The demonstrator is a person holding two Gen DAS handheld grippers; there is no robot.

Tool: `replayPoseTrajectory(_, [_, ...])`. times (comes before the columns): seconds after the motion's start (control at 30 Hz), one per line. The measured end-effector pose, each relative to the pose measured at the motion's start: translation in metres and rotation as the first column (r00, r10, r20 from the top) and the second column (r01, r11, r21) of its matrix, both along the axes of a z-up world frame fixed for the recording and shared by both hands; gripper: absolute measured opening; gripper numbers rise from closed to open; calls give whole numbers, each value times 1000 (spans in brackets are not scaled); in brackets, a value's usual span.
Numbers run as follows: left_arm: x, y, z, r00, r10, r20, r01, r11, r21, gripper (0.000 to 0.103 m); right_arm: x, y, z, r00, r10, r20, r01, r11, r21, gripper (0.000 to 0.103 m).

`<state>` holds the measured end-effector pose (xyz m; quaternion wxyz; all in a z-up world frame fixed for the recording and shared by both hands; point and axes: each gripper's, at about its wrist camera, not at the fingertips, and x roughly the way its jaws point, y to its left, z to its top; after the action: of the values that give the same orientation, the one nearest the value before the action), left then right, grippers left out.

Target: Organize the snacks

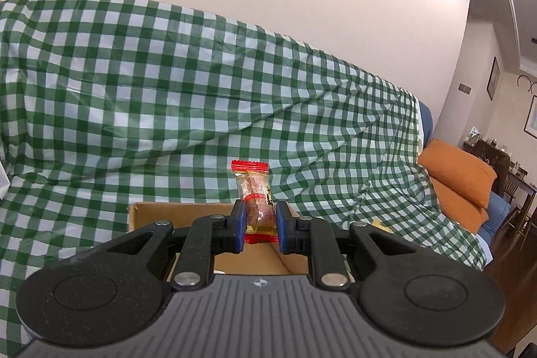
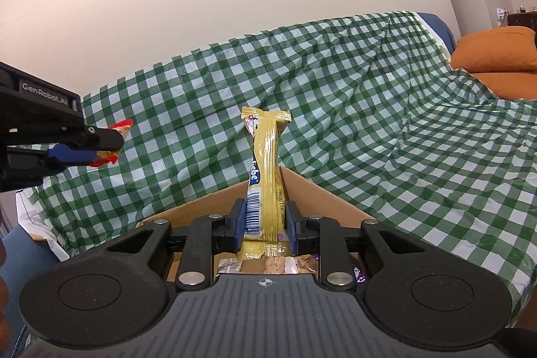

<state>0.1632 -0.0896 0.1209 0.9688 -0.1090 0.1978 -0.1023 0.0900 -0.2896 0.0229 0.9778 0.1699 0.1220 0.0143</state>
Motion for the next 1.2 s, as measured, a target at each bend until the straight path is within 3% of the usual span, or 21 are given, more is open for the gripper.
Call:
replayPoseTrajectory(0.17, [0,-1,1,1000,-21,-8,21,999,-25,23,3,3,-2,999,15,-29,-16,1000,-9,27])
replayPoseTrajectory(0.2, [0,-1,2,1000,-14,-12,14,1000,-22,41,3,3,-2,999,17,-30,-17,1000,-10,29])
replayPoseTrajectory(0.23, [-2,0,3,1000,0,-16,0,1000,-17,68,4,4,-2,999,20,-30,-21,1000,-11,31])
replayPoseTrajectory(0.27, [-6,1,4,1000,16,-13,-16,1000,-14,76,5,5,-2,999,35,-39,-36,999,-16,35])
replayPoseTrajectory(0.3, [-11,2,4,1000,25,-5,-26,1000,-13,80,6,7,-3,998,44,-54,-46,999,-25,50])
replayPoseTrajectory(0.33, [-15,3,3,1000,24,-4,-25,1000,-12,80,6,9,-4,997,36,-64,-38,999,-33,65])
replayPoseTrajectory(0.37, [-21,4,2,1000,26,-6,-26,1000,-13,80,5,10,-4,995,19,-102,-25,998,-58,70])
replayPoseTrajectory(0.47, [-42,8,-4,999,44,-12,-44,999,-15,80,1,12,-3,994,22,-103,-30,997,-72,72])
replayPoseTrajectory(0.73, [-95,21,-32,987,132,-94,-132,991,1,85,-11,14,3,992,26,-126,-42,991,-128,95])
replayPoseTrajectory(0.9, [-114,28,-47,971,180,-157,-184,983,-13,85,-19,9,17,990,6,-139,-28,988,-155,102])
replayPoseTrajectory(1.07, [-128,25,-56,967,154,-201,-164,986,-34,87,-25,-5,34,988,-19,-150,-12,978,-208,102])
replayPoseTrajectory(1.2, [-137,20,-61,971,141,-191,-152,988,-42,100,-34,-23,42,988,-4,-156,-38,963,-265,102])
